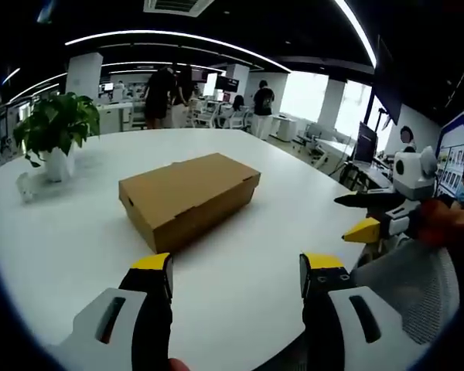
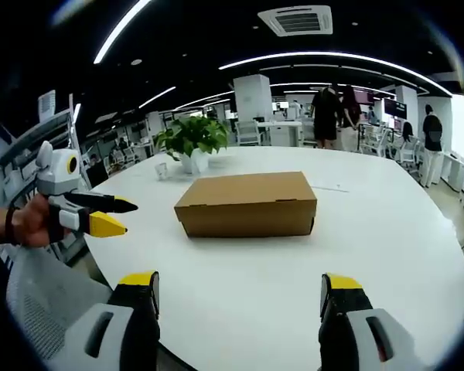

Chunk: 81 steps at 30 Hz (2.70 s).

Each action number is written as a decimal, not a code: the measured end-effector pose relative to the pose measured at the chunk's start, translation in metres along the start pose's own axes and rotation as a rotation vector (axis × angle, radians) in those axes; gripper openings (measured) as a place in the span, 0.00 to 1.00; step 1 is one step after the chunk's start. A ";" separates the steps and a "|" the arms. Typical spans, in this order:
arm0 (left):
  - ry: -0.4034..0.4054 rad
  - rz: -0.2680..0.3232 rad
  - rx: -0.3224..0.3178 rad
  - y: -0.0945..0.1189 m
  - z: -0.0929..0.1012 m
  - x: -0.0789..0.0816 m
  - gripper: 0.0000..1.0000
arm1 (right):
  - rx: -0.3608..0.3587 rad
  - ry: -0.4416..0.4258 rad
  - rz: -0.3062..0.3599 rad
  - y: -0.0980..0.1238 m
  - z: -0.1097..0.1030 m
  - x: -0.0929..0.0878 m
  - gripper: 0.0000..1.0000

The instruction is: Operate the shoe box by opening the lid, removing the specified soft item, and placing it in the target area until the item is outside and the box remains undamaged.

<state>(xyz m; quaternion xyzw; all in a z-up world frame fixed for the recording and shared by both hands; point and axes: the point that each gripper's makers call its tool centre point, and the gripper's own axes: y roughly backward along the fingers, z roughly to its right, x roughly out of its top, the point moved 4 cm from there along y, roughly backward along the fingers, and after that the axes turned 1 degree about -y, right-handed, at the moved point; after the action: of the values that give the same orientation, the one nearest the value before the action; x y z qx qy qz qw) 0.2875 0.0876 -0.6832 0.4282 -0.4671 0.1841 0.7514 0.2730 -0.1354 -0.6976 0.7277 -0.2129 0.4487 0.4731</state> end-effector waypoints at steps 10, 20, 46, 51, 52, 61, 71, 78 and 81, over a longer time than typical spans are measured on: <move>0.000 0.000 0.000 0.000 0.000 0.000 0.68 | 0.000 -0.004 0.004 0.001 0.000 0.001 0.85; 0.007 0.001 0.005 0.001 -0.002 0.000 0.68 | 0.000 -0.011 0.007 0.002 -0.001 0.001 0.85; 0.019 -0.006 0.013 0.001 -0.005 -0.001 0.68 | 0.009 -0.013 -0.015 0.000 -0.001 -0.002 0.84; 0.024 -0.010 0.015 0.000 -0.006 -0.002 0.68 | 0.010 -0.016 -0.012 0.000 -0.001 -0.002 0.84; 0.024 -0.011 0.015 0.000 -0.005 -0.003 0.68 | 0.011 -0.015 -0.014 0.000 -0.002 -0.002 0.84; 0.028 -0.033 0.016 -0.002 -0.007 -0.008 0.68 | 0.022 -0.023 -0.028 -0.002 -0.003 -0.005 0.83; 0.046 -0.048 0.018 -0.004 -0.009 -0.011 0.67 | 0.022 -0.044 -0.050 -0.005 0.000 -0.008 0.82; 0.078 -0.044 0.032 -0.006 -0.013 -0.008 0.67 | 0.027 -0.053 -0.057 -0.010 0.002 -0.005 0.80; 0.082 -0.044 0.040 -0.009 -0.018 -0.006 0.67 | 0.033 -0.050 -0.063 -0.016 0.005 -0.003 0.80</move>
<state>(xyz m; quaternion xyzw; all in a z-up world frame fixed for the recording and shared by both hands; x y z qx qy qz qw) 0.3009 0.0979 -0.6959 0.4453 -0.4225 0.1944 0.7651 0.2857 -0.1324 -0.7087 0.7526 -0.1941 0.4187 0.4697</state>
